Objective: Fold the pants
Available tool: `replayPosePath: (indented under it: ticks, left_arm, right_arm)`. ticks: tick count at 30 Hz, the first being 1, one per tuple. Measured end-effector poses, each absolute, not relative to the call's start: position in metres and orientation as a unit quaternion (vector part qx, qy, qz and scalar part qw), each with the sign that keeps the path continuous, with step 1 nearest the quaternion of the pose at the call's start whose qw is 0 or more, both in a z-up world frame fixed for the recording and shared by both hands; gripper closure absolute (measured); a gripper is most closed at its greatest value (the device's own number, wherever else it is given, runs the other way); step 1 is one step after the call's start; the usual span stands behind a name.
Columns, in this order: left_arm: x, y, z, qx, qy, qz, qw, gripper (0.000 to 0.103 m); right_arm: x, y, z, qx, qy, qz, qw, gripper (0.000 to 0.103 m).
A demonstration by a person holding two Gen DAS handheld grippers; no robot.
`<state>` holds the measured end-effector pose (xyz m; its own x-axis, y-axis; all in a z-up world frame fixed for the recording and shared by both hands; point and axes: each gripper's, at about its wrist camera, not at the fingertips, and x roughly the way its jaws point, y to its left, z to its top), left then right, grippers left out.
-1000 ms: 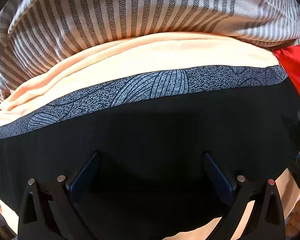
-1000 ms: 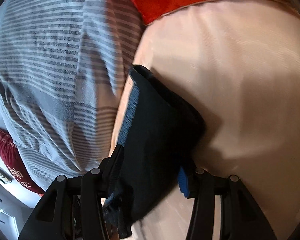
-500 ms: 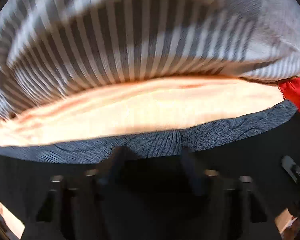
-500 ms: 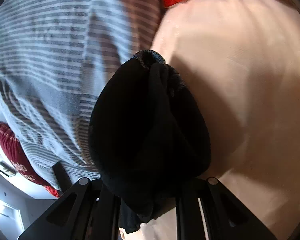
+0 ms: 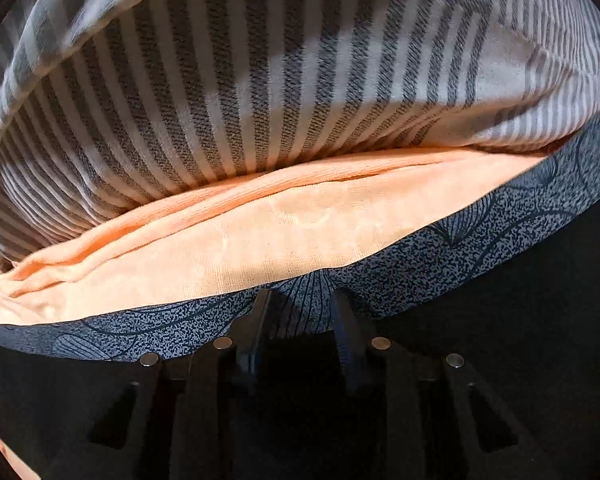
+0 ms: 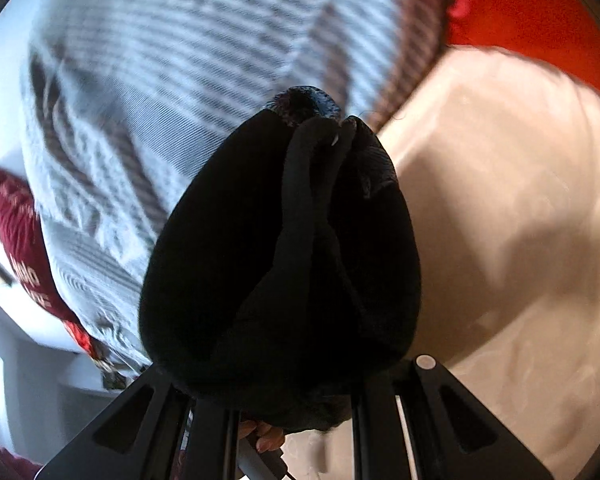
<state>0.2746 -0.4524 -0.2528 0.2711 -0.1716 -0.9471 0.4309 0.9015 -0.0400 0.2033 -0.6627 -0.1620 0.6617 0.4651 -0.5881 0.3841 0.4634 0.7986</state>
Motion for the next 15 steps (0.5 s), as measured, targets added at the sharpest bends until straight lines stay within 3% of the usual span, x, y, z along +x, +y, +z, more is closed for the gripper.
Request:
replayPosePath:
  ticks: [8, 15]
  left_arm:
    - [0.287, -0.397, -0.228, 0.061, 0.587, -0.225, 0.775, 0.071]
    - [0.29, -0.302, -0.202, 0.048, 0.593, -0.202, 0.778, 0.071]
  right_arm:
    - [0.229, -0.595, -0.102, 0.398, 0.426, 0.041, 0.811, 0.09]
    - [0.251, -0.5, -0.075, 0.262, 0.454, 0.042, 0.851, 0.09]
